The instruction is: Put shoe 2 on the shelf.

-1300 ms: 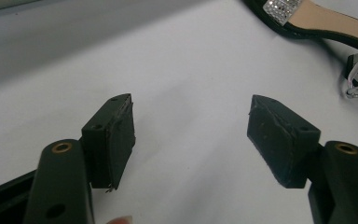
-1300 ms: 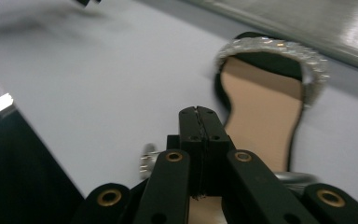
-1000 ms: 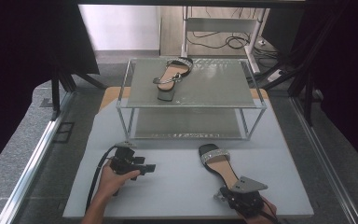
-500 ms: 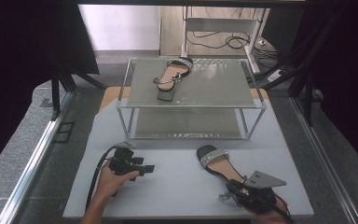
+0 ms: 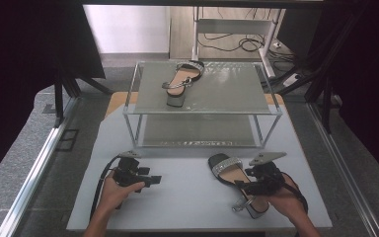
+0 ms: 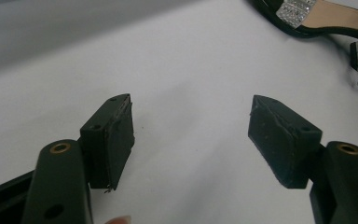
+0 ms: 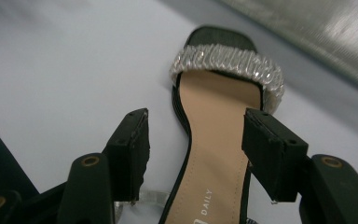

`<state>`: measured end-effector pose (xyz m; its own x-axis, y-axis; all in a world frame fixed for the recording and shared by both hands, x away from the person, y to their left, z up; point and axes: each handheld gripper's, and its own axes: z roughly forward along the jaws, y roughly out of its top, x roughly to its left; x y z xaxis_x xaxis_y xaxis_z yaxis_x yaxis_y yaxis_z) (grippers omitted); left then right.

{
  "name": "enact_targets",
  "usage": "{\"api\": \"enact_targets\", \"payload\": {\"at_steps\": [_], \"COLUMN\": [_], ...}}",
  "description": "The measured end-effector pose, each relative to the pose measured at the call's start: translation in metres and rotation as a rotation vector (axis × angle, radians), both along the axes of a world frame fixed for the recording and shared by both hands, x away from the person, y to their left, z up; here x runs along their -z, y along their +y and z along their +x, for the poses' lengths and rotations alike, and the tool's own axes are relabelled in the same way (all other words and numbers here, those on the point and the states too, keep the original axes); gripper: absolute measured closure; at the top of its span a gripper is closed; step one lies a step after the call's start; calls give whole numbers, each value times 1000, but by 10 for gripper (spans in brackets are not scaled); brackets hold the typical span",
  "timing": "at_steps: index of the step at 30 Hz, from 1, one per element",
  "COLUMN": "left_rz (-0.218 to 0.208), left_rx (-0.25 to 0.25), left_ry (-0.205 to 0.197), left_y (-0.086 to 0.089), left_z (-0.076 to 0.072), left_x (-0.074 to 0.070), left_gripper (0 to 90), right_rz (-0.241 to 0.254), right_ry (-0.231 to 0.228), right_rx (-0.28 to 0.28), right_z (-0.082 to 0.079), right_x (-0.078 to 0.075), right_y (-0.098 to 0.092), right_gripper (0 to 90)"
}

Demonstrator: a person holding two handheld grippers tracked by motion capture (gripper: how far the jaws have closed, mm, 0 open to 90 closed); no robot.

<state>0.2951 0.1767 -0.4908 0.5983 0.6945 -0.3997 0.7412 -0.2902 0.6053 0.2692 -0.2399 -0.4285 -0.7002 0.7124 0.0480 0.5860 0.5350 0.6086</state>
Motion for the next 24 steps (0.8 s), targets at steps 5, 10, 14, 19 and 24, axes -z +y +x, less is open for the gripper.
{"api": "enact_targets", "payload": {"at_steps": [5, 10, 14, 19, 24], "left_rz": [-11, -15, -14, -5, -3], "left_rx": [2, 9, 9, 12, 13], "left_ry": [-6, -9, -8, -3, -2], "left_y": [2, 2, 1, 0, -2], "left_z": [-1, -3, -3, -2, -3], "left_x": [-3, -4, -4, -2, -2], "left_gripper": [310, 310, 310, 310, 310], "right_rz": [-41, -117, -201, -268, -314], "right_ry": [78, 138, 189, 226, 261], "right_rx": [4, 22, 38, 53, 61], "right_z": [16, 25, 28, 30, 31], "right_x": [5, 14, 25, 35, 38], "right_y": [2, 5, 10, 17, 21], "right_gripper": [417, 395, 366, 339, 325]}}
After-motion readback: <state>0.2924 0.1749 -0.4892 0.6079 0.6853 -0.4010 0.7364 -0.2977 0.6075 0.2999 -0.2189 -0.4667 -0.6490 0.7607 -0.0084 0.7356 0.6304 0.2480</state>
